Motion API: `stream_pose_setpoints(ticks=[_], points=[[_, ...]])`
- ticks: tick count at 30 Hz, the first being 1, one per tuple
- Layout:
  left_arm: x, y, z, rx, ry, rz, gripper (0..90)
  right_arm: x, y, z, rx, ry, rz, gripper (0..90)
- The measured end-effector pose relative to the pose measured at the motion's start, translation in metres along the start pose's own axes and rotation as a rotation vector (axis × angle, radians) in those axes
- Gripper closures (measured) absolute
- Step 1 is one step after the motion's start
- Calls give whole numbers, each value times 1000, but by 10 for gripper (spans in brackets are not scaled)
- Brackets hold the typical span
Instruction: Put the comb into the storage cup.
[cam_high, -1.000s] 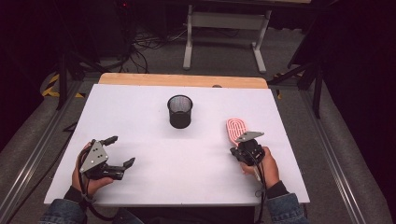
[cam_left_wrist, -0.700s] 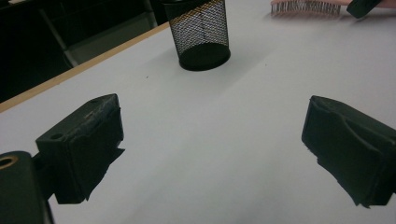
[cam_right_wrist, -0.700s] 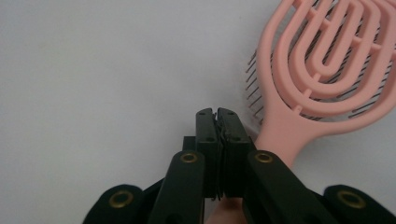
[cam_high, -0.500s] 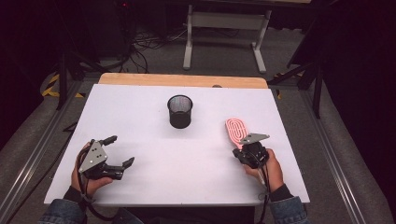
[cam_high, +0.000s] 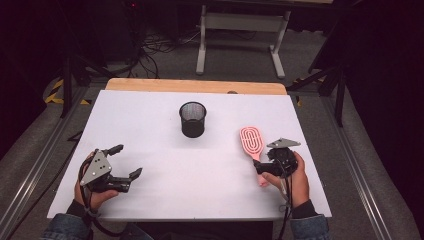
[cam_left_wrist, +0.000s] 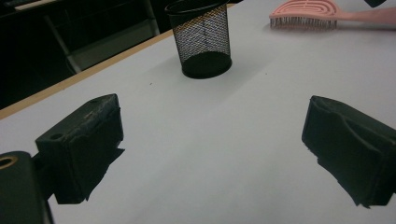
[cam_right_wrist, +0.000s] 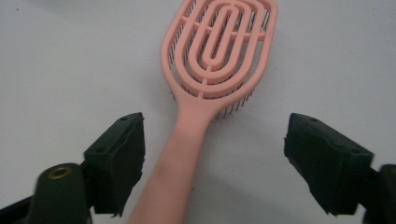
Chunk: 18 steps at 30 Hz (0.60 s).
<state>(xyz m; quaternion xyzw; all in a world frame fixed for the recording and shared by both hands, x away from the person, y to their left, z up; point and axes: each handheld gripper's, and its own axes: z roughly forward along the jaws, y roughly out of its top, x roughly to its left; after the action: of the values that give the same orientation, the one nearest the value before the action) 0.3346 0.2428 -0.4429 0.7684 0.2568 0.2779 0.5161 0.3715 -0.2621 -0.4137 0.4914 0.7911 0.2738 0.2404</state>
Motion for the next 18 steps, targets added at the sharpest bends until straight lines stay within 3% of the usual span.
stream_pose_setpoints(ticks=[3, 6, 9, 11, 15, 16, 18], points=[[0, 0, 0, -3, -2, -1, 65, 5, 5, 11, 60, 25, 30, 129], [0, 1, 0, -3, -1, -1, 65, 10, 9, 26, 117, -3, 11, 126], [-1, 1, 1, 2, -4, 1, 65, 6, 8, 36, 140, -10, 34, 130], [-2, 1, 1, 4, -2, 5, 66, 2, 6, 39, 140, 8, 49, 211], [-2, 0, 2, 9, -1, 4, 68, -1, 5, 43, 152, 14, 49, 255], [-2, 1, 1, 6, 6, 12, 68, -2, 4, 43, 148, 38, 51, 282], [-2, 1, 0, 0, 10, 8, 79, -5, 4, 42, 144, 48, 48, 393]])
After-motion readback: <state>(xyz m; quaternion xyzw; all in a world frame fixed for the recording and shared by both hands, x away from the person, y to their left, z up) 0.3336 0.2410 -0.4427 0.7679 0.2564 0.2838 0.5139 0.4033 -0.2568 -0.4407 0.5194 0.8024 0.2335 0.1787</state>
